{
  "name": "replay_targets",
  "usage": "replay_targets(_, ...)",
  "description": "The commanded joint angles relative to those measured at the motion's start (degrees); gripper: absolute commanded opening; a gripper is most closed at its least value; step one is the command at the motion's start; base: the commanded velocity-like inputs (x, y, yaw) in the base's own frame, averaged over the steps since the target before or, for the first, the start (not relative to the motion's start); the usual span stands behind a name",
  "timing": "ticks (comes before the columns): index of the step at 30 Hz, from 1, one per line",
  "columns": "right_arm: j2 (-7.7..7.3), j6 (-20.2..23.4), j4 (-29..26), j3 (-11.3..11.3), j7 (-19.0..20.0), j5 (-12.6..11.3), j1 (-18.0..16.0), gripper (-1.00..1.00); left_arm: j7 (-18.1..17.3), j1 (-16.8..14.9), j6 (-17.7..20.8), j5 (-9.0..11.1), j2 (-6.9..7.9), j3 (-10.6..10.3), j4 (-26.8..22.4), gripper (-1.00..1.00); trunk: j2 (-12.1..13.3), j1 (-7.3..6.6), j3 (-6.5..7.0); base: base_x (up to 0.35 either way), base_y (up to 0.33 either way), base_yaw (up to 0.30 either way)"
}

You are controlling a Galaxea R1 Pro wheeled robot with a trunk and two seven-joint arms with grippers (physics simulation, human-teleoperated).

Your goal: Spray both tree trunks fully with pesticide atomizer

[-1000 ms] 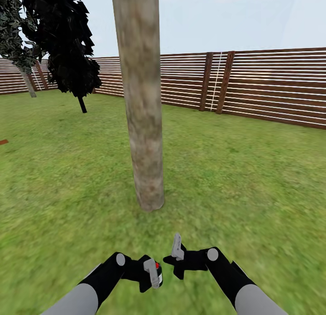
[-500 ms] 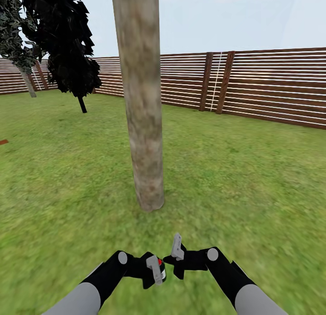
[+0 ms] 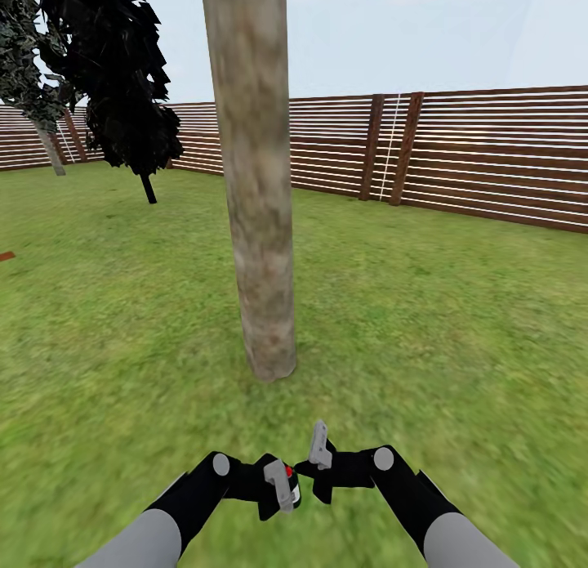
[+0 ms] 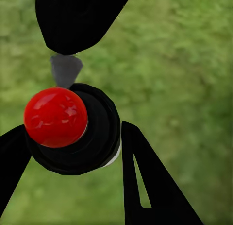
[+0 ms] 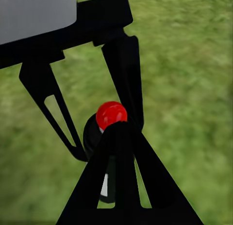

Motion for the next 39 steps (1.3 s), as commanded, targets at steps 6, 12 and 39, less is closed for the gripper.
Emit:
replay_targets(6, 0.01, -0.3, -0.1, -0.1, 0.0, 0.6, 0.0, -1.0, -0.2, 0.0, -0.6, 0.4, -0.01, 0.0, -0.1, -1.0, 0.0, -0.01, -0.05, 0.0, 0.0, 0.0)
replay_targets(12, 0.01, -0.3, 0.0, -0.1, 0.0, 0.6, 0.0, -1.0, -0.4, 0.0, -0.8, 1.4, -0.01, 0.0, 0.0, -1.0, 0.0, -0.01, -0.05, 0.0, 0.0, 0.0)
replay_targets(39, -0.93, -0.5, 0.9, -0.1, -0.4, 0.8, 0.0, 1.0, 0.1, 0.5, -0.7, 0.3, 18.8, -0.8, 0.9, -1.0, 0.0, -0.01, -0.05, 0.0, 0.0, 0.0)
